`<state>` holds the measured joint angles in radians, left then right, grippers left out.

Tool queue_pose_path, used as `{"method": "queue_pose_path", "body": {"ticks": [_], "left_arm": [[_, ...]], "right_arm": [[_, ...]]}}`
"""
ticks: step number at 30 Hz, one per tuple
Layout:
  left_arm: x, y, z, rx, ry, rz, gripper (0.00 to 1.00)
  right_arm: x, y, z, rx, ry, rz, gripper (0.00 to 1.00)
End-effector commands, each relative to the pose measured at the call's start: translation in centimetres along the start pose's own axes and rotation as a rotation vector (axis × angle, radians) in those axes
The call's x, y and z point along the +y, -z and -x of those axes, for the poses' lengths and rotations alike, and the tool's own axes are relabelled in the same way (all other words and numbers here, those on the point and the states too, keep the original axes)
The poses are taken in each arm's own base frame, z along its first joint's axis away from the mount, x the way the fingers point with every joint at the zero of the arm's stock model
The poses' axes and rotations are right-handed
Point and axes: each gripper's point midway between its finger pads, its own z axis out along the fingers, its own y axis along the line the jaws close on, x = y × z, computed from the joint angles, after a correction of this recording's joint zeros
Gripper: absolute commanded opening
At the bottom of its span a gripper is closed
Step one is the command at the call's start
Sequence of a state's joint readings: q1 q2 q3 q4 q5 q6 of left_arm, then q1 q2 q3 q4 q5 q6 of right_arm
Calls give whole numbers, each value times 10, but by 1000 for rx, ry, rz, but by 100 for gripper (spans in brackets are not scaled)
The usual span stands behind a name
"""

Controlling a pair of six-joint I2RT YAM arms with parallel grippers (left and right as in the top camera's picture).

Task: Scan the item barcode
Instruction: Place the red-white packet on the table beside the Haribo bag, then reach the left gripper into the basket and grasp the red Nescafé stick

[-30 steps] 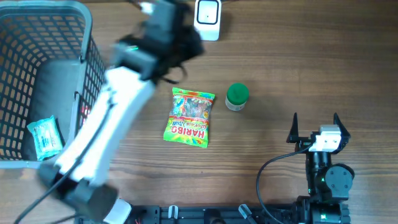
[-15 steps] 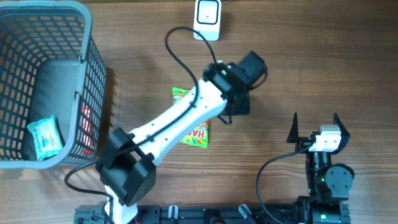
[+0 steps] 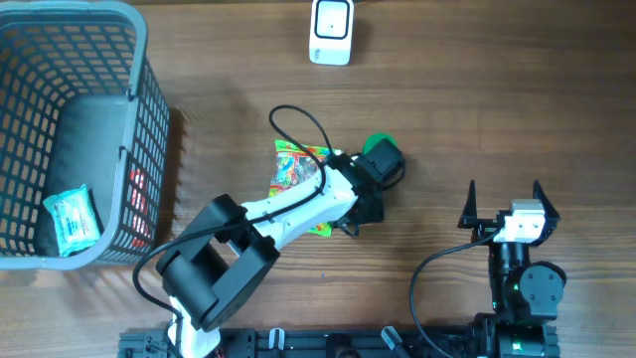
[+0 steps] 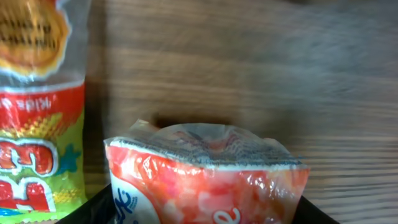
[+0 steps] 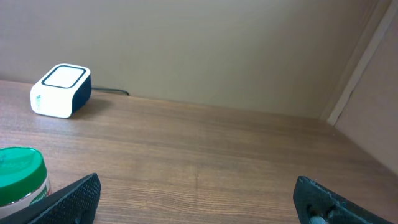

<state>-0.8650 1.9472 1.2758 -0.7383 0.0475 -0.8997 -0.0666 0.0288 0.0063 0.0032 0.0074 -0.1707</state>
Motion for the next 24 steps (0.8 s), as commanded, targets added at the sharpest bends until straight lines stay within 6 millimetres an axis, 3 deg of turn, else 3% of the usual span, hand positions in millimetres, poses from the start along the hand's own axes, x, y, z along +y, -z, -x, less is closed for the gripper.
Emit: {"method": "queue_pose_path", "body": {"ticks": [1,3,6,9,13,15,16,20,24], "left_arm": [[-1,-1,-6,13,19,-5,74],[-6,6,-4,0,13,-26,91],[-19,37,6,-42,7,-69,97],[-30,93,24,-152,-39,-108,100],[-29,199,53,-385,-121,-165,100],[-7,235,72,-503,-78,-136,100],[14,255,85,-573,-27,-106,100],[132,317,123,-719,272,-17,100],[234,374,135,-892,541,33,100]], "right_arm": [[2,0,1,-8,11,9,100],[2,0,1,-8,11,9,100],[2,0,1,-8,11,10,100],[2,0,1,-8,11,9,100],[2,0,1,-8,11,9,100],[2,0,1,-8,11,9,100],[2,0,1,-8,11,9,100],[2,0,1,-8,11,9,100],[2,0,1,-8,11,9,100]]}}
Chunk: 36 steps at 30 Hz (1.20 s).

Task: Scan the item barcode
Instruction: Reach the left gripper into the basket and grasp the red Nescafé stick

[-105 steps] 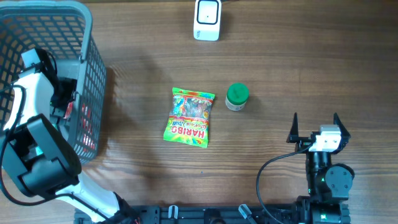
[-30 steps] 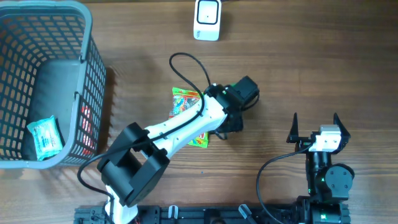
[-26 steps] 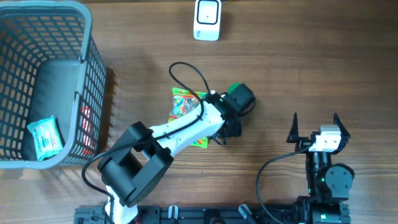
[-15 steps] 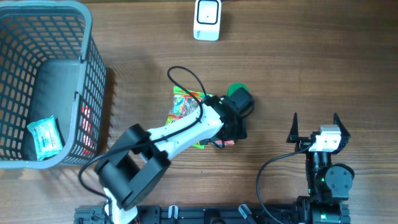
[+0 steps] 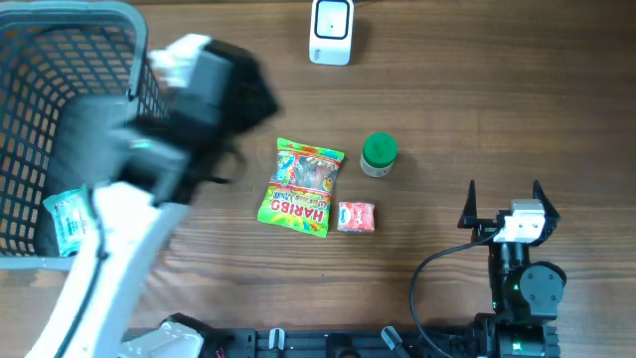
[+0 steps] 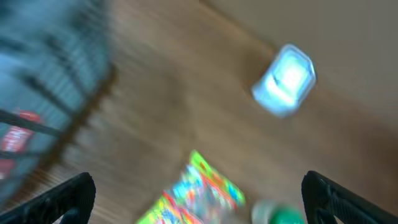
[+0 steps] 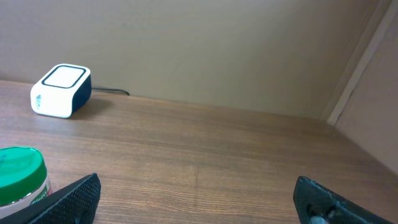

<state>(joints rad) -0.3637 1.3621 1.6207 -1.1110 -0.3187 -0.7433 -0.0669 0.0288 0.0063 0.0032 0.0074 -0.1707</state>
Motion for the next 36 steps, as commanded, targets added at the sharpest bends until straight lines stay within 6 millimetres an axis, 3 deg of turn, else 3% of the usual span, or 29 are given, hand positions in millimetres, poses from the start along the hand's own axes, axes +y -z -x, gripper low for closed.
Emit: {"method": "queue_pose_path", "body": {"ticks": [1,4,6,7,11,12,18,21,24,33,36], "left_arm": [[81,37,73,-226,199,106,100],[147,56,104,-331,370,216,100],[196,53,111,-319,499,283,100],[210,50,111,-308,538,304,100],[262,8,88,-112,609,444,100],[276,-23,72,16,555,496,100],[298,-113,5,401,249,536,100],[291,-146,-33,555,154,458,100],[288,-165,-64,652,80,437,100],[298,-186,-100,679,43,431,99],[302,-190,-117,692,44,432,95]], "right_arm": [[2,0,1,-8,11,10,100],[2,0,1,-8,11,10,100],[2,0,2,-8,11,10,100],[2,0,1,-8,11,10,100],[2,0,1,-8,11,10,100],[2,0,1,-8,11,10,100],[2,0,1,-8,11,10,100],[2,0,1,-8,11,10,100],[2,0,1,-8,11,10,100],[2,0,1,-8,11,10,100],[2,0,1,-8,11,10,100]]}}
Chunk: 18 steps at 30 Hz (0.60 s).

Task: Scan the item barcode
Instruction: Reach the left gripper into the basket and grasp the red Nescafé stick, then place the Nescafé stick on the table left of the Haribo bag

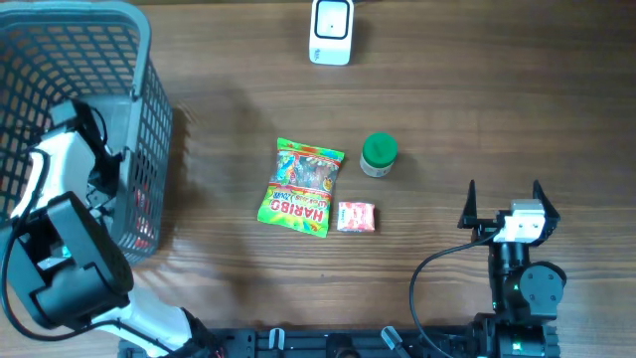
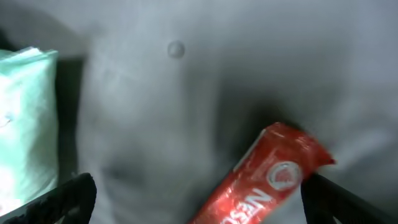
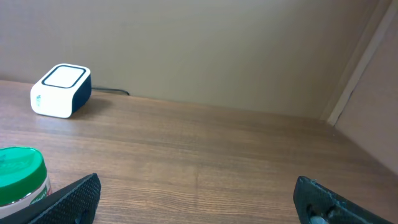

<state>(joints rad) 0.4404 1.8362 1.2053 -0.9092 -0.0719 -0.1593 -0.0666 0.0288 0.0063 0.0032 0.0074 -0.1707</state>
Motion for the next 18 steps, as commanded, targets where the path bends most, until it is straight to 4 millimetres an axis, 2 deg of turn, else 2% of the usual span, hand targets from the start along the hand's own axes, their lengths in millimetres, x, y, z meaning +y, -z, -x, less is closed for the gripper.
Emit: {"method": "queue_pose_path", "body": {"ticks": [1,2,3,8,11,13,14,17,18], "left_arm": [[0,-20,-23,62,-36,1,86],[0,-22,-26,68,-36,3,36],[1,-22,-26,70,-36,4,4],[4,-21,-23,59,-35,25,4],[12,-6,-4,6,-33,80,4],[13,18,15,-44,-28,89,4],[14,37,29,-85,-23,98,4],[15,106,67,-226,-1,96,4],[14,140,80,-297,9,79,4]], "right_arm": [[2,0,1,-8,11,9,100],[2,0,1,-8,11,9,100],[2,0,1,-8,11,9,100],[2,0,1,-8,11,9,100],[2,0,1,-8,11,9,100],[2,0,1,-8,11,9,100],[2,0,1,-8,11,9,100],[2,0,1,-8,11,9,100],[2,0,1,-8,11,9,100]]}}
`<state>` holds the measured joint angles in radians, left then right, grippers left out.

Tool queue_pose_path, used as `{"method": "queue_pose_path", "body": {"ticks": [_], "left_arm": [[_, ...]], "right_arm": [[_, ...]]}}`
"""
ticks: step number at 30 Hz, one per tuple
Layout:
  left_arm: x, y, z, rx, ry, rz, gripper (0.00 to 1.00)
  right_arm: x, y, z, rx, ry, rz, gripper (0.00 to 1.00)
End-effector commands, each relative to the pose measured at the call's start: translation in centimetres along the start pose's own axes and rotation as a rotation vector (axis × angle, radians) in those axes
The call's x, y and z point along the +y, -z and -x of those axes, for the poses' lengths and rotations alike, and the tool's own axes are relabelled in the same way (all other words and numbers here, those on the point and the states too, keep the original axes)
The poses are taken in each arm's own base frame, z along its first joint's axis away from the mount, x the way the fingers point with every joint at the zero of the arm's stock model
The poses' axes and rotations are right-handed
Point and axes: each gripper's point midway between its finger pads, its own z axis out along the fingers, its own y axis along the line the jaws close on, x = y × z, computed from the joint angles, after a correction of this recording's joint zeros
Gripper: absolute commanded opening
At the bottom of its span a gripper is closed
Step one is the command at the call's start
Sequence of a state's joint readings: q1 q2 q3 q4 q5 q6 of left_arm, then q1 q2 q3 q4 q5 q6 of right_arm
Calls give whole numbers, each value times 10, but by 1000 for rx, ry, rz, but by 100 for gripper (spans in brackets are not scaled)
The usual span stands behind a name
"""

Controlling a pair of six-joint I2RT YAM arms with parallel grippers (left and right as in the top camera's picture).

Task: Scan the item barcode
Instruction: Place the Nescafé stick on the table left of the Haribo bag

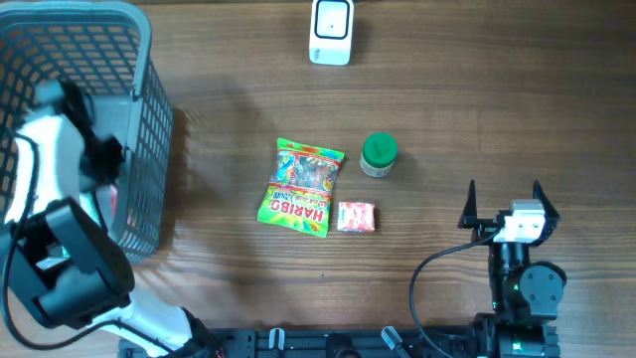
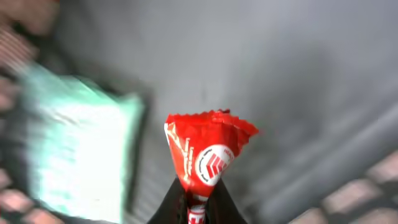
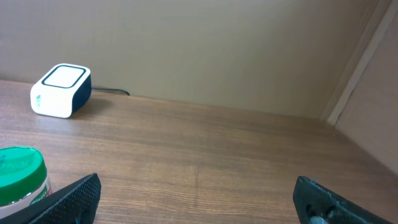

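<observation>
My left gripper is shut on one end of a red packet with white lettering, held up inside the grey basket at the table's left. A pale green packet lies blurred beside it on the basket floor. The overhead view shows my left arm reaching into the basket. The white scanner sits at the far edge, also seen as the scanner from the right wrist. My right gripper stands open and empty at the near right, the same gripper in the overhead view.
In the middle of the table lie a colourful Haribo bag, a green-lidded jar and a small red-and-white packet. The jar's lid shows at the left of the right wrist view. A wall backs the table.
My left gripper was open above the red packet lying on the basket floor. Now it is shut on the packet's end, with the packet raised off the floor. The right arm has not moved.
My left gripper was around the small red-and-white packet on the table beside the Haribo bag. Then that packet lay alone on the table and the open gripper was up near the basket. Then it hung open inside the basket over a red packet, which it now holds.
</observation>
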<state>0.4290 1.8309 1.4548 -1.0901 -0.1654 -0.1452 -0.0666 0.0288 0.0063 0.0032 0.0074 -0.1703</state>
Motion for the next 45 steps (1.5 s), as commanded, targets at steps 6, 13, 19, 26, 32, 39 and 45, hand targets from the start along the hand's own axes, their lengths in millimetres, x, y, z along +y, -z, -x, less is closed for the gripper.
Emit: {"method": "queue_pose_path", "body": {"ticks": [6,13,19,26,32,39,45], "left_arm": [[7,218,72,-510,62,-197,4],[-77,324,7,-684,-182,-570,4],[-185,335,-62,-588,-435,-709,4],[-235,212,-77,-252,-460,-512,4],[-243,69,-93,-71,-475,-324,4],[-235,-2,-120,-29,-480,-298,4],[-251,32,-104,-101,-474,-384,80]], "right_arm": [[2,0,1,-8,11,9,100],[2,0,1,-8,11,9,100],[2,0,1,-8,11,9,100],[2,0,1,-8,12,9,100],[2,0,1,-8,11,9,100],[2,0,1,-8,11,9,100],[2,0,1,-8,11,9,100]]}}
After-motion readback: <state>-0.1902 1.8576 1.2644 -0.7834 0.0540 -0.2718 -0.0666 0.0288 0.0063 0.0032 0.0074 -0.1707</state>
